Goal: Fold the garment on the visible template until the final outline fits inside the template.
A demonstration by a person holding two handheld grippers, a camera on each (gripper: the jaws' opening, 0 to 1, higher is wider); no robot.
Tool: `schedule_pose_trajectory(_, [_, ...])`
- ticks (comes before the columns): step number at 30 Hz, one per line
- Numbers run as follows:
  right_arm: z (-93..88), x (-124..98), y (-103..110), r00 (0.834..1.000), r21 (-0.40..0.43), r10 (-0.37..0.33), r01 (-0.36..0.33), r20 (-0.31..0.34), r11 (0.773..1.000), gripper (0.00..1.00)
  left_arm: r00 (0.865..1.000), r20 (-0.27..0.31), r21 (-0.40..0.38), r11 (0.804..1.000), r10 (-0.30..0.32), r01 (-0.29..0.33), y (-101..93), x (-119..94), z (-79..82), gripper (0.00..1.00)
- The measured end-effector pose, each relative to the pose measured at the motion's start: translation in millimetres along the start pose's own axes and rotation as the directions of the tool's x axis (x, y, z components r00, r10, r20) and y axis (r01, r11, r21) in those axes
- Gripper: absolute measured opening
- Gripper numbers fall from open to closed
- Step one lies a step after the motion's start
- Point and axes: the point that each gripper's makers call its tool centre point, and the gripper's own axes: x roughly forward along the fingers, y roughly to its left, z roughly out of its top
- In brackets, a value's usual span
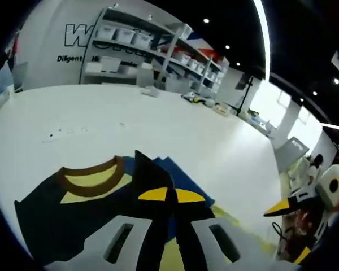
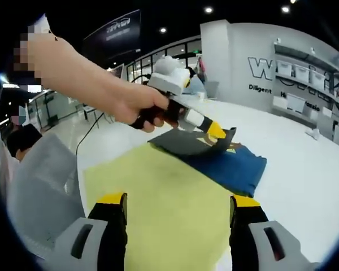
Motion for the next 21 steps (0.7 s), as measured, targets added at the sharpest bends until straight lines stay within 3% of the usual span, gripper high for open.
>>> schedule_pose_trajectory(13, [-4.5, -1.2, -4.5, 1.0, 0.024, -0.015, 0.015, -0.002, 1.0, 0.71, 0.997, -0.061, -0.048, 0.998, -0.044, 0.041, -19.2, 22.4, -31.2, 0.06])
schedule_pose_trajectory(16, [-5.5, -1.0, -5.7, 1.0, 0.026, -0.015, 0.015, -0.003, 1.0, 0.71, 0.996, -0.057, -0.036, 0.997, -0.068, 0.066, -26.2, 18.5, -31.2, 0.15])
schedule_pose_trajectory(21, [-4.4, 0.4, -4.4, 1.0, 0.019, -0.009, 0.009, 0.002, 1.0, 0.71, 0.993, -0.058, -0.024, 0.995, -0.098, 0.097, -33.9, -2.5, -30.7, 0.17])
